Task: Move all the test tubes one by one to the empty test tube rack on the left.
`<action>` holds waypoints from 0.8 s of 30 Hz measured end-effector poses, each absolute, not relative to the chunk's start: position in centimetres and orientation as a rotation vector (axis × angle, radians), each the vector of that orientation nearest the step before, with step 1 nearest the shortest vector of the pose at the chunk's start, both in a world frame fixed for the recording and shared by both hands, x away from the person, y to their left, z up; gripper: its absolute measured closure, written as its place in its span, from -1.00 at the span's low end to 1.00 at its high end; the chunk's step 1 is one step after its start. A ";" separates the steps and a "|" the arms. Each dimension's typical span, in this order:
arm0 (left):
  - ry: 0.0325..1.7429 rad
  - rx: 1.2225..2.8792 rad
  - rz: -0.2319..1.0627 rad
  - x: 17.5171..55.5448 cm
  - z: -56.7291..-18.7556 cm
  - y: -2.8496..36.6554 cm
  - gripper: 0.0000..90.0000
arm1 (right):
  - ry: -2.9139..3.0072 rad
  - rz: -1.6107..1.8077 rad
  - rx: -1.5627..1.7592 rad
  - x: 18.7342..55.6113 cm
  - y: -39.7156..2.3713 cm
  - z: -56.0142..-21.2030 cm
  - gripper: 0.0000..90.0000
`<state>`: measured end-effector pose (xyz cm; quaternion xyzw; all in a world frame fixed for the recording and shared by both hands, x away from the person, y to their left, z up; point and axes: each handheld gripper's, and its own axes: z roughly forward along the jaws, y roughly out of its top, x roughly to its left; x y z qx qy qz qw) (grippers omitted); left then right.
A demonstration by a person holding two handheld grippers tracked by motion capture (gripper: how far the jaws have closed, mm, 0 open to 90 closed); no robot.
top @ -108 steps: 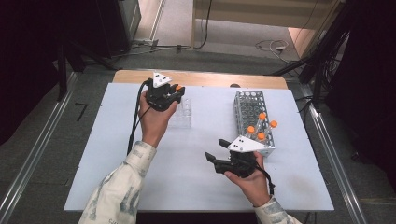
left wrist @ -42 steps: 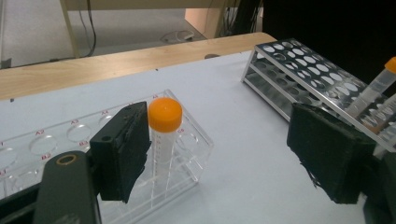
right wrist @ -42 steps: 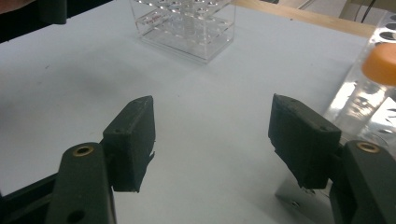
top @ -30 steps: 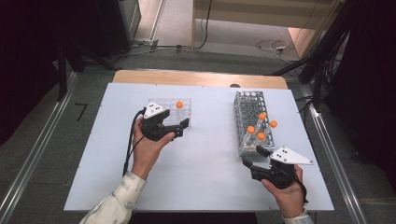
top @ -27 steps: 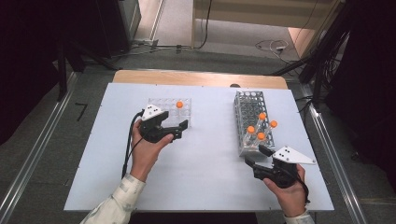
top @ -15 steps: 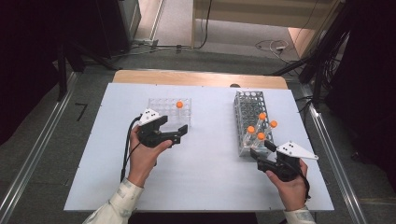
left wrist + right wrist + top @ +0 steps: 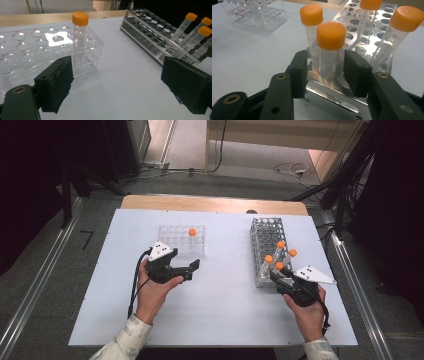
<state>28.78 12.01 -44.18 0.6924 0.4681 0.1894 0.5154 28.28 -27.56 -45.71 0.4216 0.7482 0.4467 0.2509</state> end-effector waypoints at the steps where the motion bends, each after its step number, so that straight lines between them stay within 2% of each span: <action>1: 1.121 1.663 0.454 28.7 -44.2 12.0 -0.76 | 2.034 1.218 1.145 28.3 -27.6 -45.7 0.26; 13: 1.128 1.666 0.462 28.4 -44.2 12.3 -0.75 | 2.042 1.205 1.138 28.8 -27.3 -46.2 0.58; 19: 1.132 1.658 0.463 28.3 -44.1 12.5 -0.75 | 2.025 1.223 1.144 28.7 -27.4 -45.9 0.59; 24: 1.131 1.662 0.459 28.3 -44.1 12.5 -0.75 | 1.994 1.254 1.120 28.4 -27.4 -44.3 0.59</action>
